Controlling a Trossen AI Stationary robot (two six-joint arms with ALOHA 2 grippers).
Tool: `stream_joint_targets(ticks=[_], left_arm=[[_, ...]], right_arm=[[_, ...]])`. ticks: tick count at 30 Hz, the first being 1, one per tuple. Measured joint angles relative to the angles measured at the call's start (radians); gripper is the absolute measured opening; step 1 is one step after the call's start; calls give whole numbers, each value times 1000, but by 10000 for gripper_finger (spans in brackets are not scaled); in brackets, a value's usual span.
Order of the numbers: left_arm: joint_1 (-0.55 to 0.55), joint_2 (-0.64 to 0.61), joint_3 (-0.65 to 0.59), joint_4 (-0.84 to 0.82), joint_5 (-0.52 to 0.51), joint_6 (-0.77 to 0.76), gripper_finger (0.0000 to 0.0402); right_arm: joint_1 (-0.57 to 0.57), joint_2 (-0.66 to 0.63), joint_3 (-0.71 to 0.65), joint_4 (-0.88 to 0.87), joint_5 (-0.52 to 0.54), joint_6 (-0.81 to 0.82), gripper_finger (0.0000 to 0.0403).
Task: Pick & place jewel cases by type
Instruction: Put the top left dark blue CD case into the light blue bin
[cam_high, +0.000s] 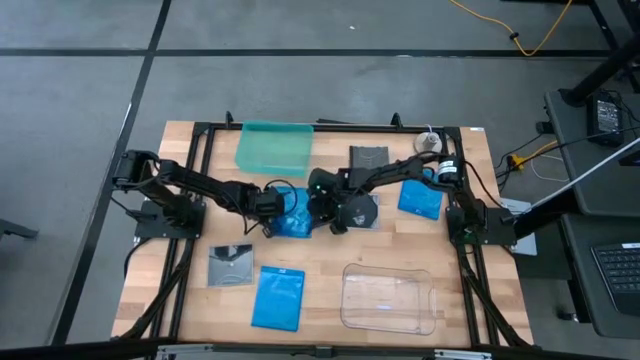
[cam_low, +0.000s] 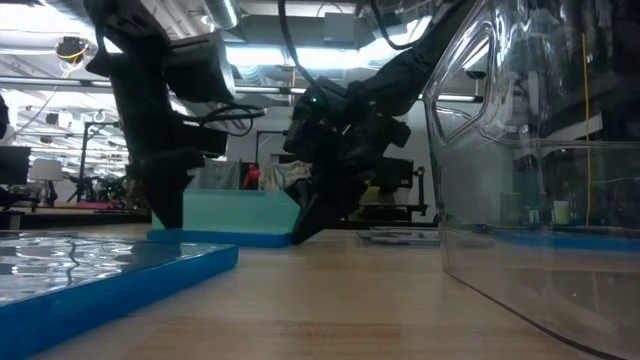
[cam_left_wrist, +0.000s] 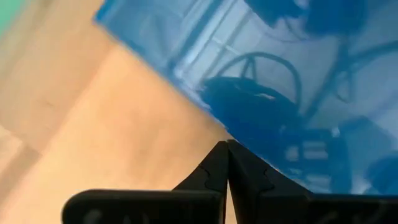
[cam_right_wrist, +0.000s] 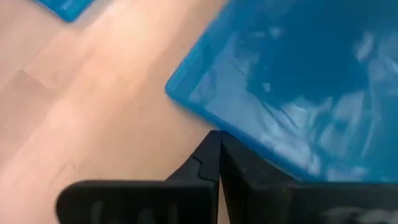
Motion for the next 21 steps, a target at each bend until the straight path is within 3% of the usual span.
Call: stream_joint_targets(ticks=[9,13,21], left_arm=[[43,-17,1,-5,11,-6,3],[43,-64,23,-127,7,-29,1],[43,-288,92,-388,-66,-132,2]], right_arm=[[23,0,1,4,51,0,8],[21,-4,3,-32,70,2,8],[22,-9,5,-57,153,66,8]])
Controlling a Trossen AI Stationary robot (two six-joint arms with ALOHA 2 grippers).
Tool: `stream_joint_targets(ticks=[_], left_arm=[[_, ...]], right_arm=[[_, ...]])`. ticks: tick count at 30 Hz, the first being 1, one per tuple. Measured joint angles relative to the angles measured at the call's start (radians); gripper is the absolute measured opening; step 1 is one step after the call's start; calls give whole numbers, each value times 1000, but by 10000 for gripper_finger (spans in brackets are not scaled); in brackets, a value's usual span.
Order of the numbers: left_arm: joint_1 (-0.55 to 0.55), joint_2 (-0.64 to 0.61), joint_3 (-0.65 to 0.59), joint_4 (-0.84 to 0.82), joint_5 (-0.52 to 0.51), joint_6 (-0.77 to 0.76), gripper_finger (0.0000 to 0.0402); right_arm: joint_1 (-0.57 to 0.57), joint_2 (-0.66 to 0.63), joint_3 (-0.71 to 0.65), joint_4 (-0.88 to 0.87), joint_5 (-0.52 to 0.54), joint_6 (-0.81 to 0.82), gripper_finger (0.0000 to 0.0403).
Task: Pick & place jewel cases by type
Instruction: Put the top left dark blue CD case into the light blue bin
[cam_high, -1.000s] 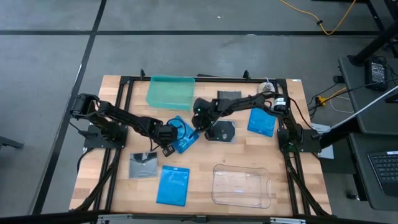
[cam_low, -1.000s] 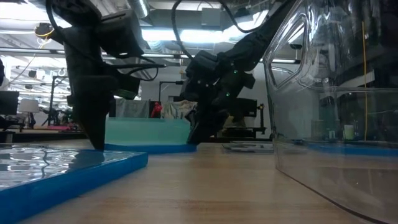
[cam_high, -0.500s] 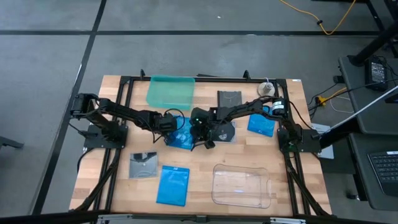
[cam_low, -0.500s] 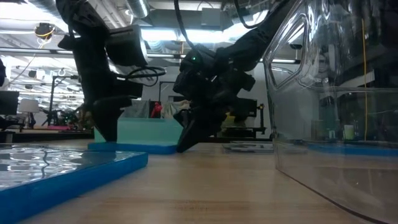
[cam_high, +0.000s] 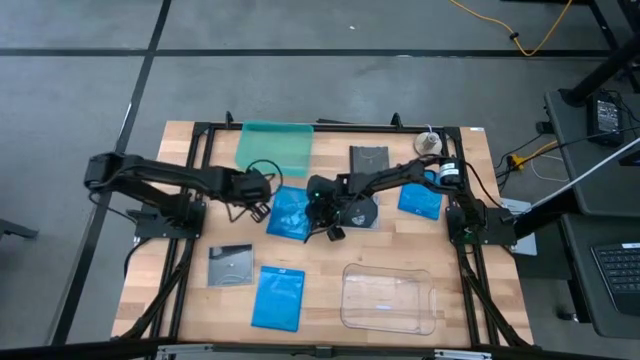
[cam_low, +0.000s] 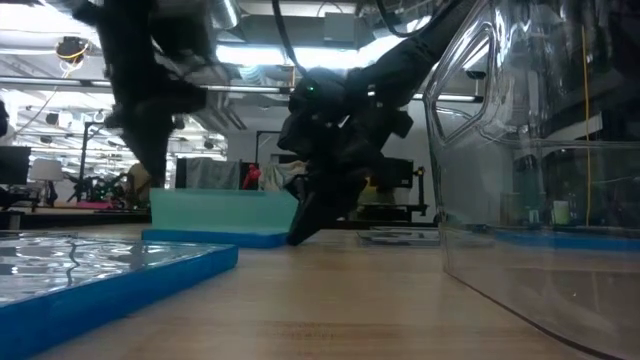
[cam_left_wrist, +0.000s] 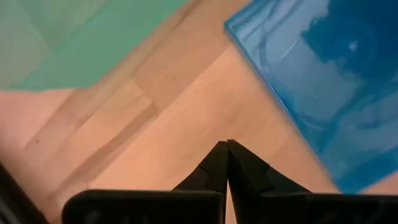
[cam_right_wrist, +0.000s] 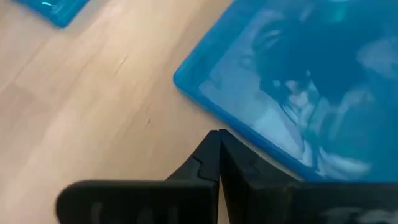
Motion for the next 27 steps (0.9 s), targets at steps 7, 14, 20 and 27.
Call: stream_joint_targets(ticks=[7,14,20,27], left_arm=[[0,-157,-1,1,60,-92,6],[0,-180,-68,77,135,-128,44],[0,-180,-145,261,192,-191,110],[0,-178,-229,399,217,-284,172]], right_arm=[[-5,-1,1,-13,88,121,8],[-7,-2,0,-26,148,121,8],[-8,-4,1,-44,193,123,8],[-9,-4,0,-43,195,118,8]])
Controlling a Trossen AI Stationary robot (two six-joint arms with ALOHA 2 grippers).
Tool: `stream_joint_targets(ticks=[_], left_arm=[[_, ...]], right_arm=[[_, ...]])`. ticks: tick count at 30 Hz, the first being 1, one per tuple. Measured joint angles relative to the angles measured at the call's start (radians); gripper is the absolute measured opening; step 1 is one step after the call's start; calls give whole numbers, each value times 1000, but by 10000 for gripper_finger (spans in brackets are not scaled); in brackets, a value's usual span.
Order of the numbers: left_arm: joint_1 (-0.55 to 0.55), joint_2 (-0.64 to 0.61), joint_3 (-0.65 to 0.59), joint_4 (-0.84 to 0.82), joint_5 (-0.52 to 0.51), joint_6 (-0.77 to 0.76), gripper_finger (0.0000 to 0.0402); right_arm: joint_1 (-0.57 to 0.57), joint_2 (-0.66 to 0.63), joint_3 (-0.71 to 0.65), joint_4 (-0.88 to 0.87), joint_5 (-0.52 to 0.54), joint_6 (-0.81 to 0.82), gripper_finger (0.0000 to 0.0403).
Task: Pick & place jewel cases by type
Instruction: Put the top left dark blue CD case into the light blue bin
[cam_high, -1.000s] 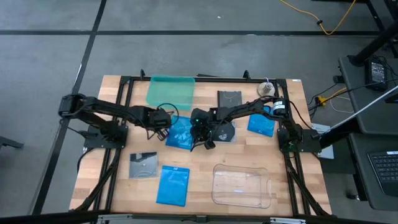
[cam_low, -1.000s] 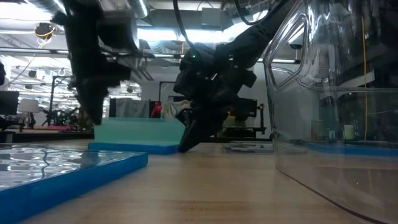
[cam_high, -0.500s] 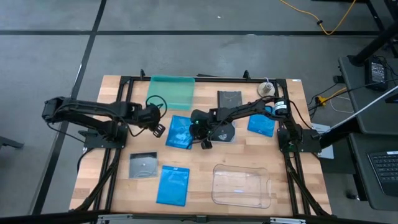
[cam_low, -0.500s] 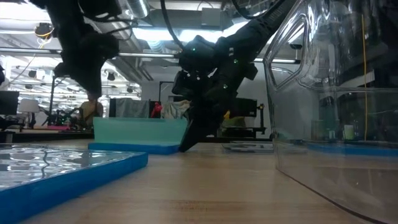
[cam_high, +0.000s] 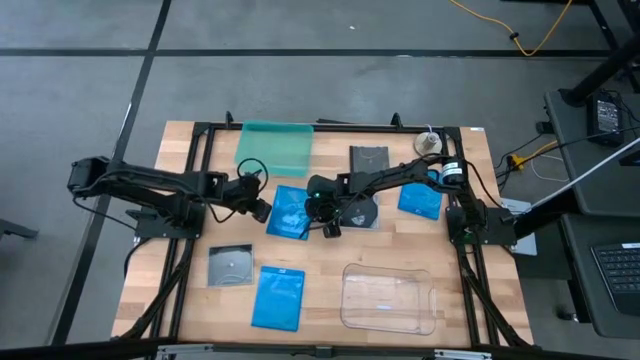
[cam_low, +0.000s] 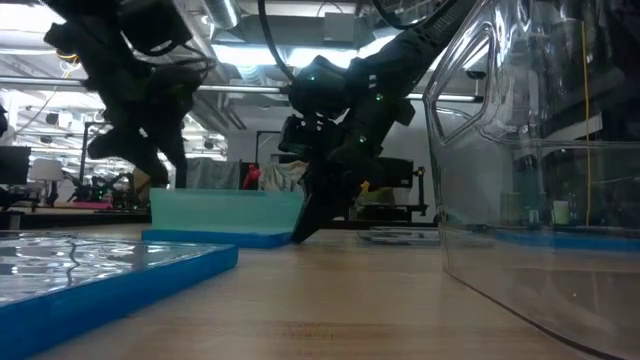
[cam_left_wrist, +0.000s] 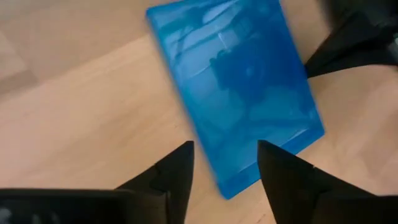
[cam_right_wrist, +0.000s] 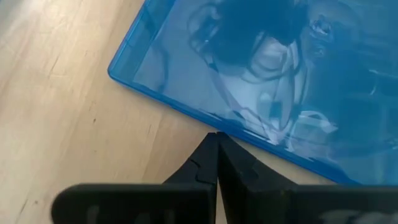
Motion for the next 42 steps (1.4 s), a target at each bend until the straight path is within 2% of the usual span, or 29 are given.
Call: stream_joint_targets(ticks=[9,18,27,36,42], left_arm=[[0,27,-105,132,-9,-70,194],[26,189,-156,356,-7,-75,192],[81,322,-156,566,50,-27,190],[85,271,-156,594,53,-18,185],[78,183,-155,519,103,-39,183]], right_arm=[[0,0,-1,6,11,1,8],[0,0,-2,13,11,-5,8],[-1,0,-3,27,11,-6,8],[-1,-2,-3,34,10,-29,8],[-1,-2,-3,35,6,-55,8]])
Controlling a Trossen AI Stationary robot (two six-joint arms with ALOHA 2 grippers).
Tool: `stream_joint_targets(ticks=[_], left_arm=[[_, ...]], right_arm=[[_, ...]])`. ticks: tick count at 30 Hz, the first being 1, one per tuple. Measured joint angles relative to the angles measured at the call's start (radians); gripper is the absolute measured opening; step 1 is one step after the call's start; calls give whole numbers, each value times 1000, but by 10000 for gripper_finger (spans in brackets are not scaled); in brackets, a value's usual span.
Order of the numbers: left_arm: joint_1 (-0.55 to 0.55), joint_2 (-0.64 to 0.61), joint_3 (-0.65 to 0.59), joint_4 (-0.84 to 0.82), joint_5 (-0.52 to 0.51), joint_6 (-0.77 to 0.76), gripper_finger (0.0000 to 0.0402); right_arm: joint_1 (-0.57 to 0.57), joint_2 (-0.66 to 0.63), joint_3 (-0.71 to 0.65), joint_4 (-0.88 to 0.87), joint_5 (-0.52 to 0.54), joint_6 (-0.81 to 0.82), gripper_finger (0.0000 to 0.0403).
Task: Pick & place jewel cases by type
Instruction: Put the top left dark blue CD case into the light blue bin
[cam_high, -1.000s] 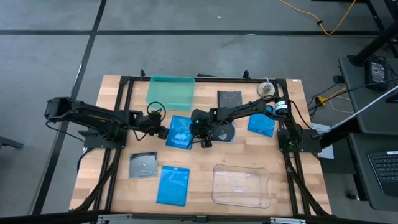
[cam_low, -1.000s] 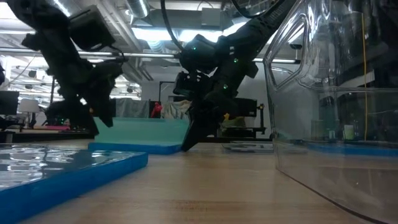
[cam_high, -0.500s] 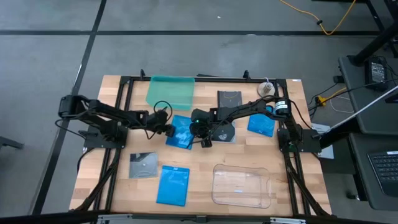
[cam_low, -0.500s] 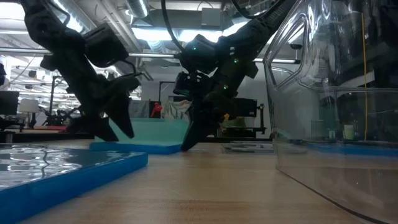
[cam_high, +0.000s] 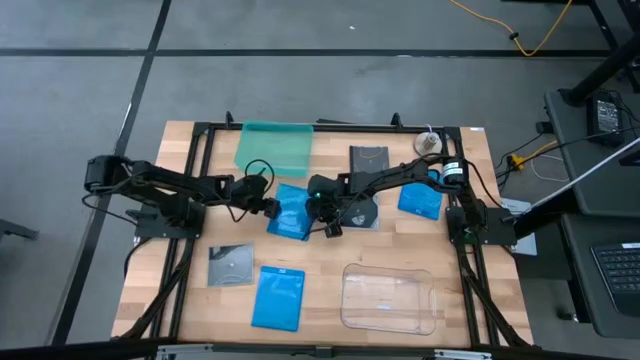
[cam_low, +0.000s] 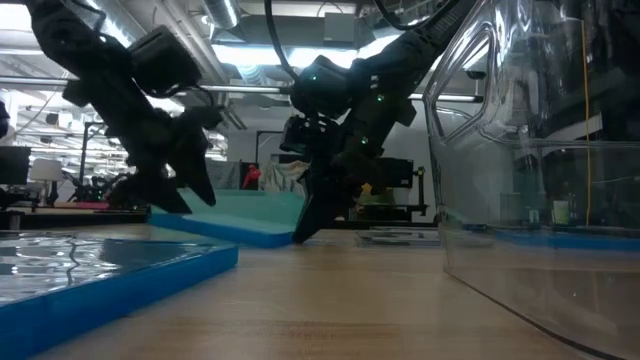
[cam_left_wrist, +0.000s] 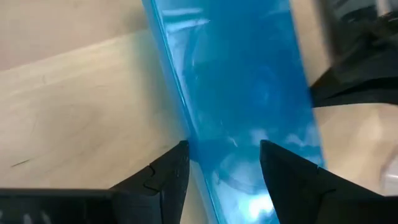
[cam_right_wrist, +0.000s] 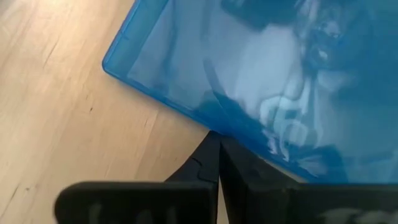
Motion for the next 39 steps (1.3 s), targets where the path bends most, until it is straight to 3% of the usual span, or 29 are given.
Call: stream_joint_targets(ticks=[9,12,23,27,33,39], left_arm=[[0,-115,11,-5,-8,-12,182],[-12,-112,23,69,82,-7,181],[0,59,50,86,31,-4,178],[16,82,57,71,23,-16,139],[11,35,58,90,52,-37,21],[0,-98,56,50,39,0,8]], right_arm=[[-1,0,0,2,-7,-6,8],[-2,1,1,15,-6,-11,8],[-2,2,2,16,1,-4,8],[-2,3,2,9,1,-1,8],[-2,-2,2,4,1,5,8],[-6,-51,-5,4,67,5,8]])
